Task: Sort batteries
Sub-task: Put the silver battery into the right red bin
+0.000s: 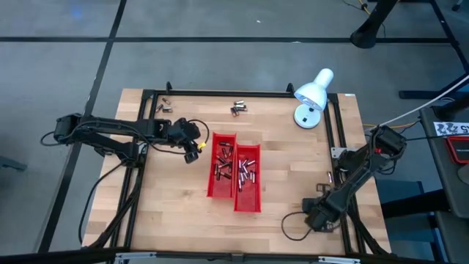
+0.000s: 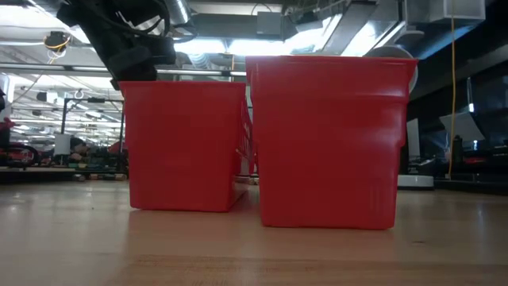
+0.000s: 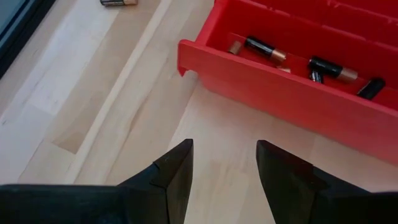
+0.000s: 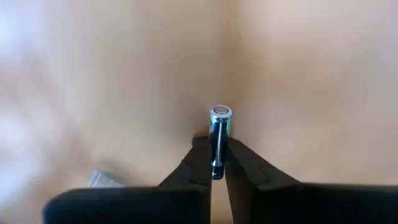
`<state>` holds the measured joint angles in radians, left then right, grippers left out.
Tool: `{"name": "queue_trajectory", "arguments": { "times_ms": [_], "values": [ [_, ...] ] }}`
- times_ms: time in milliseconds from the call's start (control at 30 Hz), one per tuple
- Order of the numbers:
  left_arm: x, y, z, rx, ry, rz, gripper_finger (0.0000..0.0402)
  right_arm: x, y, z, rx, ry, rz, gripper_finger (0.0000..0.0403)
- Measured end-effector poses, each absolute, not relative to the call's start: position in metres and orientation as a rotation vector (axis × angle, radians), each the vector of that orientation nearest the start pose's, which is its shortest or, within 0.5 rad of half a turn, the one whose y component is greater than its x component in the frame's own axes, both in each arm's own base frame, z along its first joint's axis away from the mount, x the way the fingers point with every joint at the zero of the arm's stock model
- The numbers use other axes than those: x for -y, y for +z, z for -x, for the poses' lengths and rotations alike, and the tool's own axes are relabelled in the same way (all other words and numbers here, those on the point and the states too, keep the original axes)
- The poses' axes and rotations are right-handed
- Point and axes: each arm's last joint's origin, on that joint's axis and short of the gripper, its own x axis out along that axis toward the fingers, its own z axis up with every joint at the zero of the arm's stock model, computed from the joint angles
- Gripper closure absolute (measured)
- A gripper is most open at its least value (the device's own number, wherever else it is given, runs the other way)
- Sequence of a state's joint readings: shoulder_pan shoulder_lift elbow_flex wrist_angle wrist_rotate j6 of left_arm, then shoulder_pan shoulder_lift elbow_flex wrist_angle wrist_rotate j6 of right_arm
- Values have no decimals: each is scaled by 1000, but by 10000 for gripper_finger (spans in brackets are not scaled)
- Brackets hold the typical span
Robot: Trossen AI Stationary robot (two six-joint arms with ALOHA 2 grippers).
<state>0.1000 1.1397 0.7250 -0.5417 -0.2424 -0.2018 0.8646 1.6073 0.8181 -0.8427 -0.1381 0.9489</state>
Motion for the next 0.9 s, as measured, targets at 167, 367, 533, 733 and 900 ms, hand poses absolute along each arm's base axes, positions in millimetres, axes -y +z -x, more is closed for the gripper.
{"name": "queue_trajectory", "arguments": {
  "times_ms": [167, 367, 533, 733, 900],
  "values": [
    [-25, 221, -212, -922, 399, 113, 235, -182, 178, -183, -1515, -116, 18, 400],
    [-22, 221, -212, -921, 394, 123, 235, -192, 242, -215, -1186, -150, 92, 403],
    [-22, 221, -212, -920, 394, 123, 235, -199, 275, -232, -960, -145, 131, 403],
    [-22, 221, -212, -920, 394, 123, 235, -194, 274, -232, -1050, -171, -23, 393],
    [-21, 221, -213, -918, 389, 120, 235, -197, 249, -208, -1360, -199, -193, 354]
  ]
}}
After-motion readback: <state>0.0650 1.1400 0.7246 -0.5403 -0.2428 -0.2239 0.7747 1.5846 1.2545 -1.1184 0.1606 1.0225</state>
